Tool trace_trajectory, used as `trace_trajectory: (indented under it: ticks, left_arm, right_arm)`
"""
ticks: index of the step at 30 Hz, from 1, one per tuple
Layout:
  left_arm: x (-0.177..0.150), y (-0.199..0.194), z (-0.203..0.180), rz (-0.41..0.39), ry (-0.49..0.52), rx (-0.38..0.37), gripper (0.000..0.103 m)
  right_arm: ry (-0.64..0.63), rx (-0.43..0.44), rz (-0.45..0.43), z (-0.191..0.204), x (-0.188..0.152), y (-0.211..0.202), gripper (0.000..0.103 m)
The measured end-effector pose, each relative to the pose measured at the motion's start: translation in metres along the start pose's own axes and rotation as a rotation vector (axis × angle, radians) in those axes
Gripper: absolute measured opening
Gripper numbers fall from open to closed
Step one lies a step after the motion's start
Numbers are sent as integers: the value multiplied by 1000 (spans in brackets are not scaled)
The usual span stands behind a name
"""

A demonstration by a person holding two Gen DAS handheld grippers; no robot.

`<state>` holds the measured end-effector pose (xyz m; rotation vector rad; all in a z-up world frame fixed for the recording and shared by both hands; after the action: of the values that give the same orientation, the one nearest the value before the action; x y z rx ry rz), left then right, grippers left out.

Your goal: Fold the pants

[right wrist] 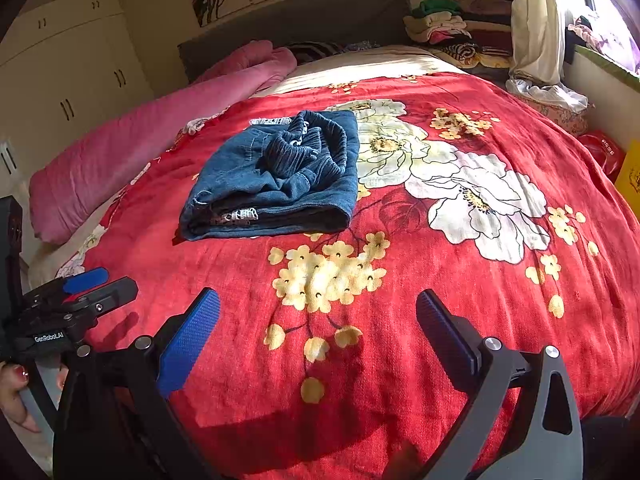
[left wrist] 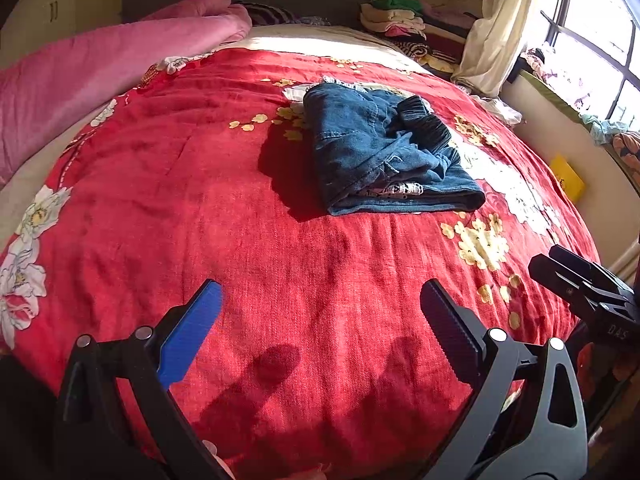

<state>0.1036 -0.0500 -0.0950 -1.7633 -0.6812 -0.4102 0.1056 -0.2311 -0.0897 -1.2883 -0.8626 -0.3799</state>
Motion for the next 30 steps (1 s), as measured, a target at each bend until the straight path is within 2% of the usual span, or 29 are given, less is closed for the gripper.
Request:
trace_trajectory:
  ticks: [30]
  left_arm:
    - [5,-4,1,-22,-7,13,93]
  right_arm:
    - [-3,-13,2,-2,1,-1,98]
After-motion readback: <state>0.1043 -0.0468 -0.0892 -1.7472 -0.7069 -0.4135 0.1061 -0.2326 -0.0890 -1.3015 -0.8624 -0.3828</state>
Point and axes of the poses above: each gripper's, at about its wrist camera, not at the fingertips, and y roughly the way its jaws point, z to its left, x to its top, the point moved 10 cm from there along y, roughly the way its jaws point, and after that the axes turned 15 degrees about -y, right-handed, at the moved point
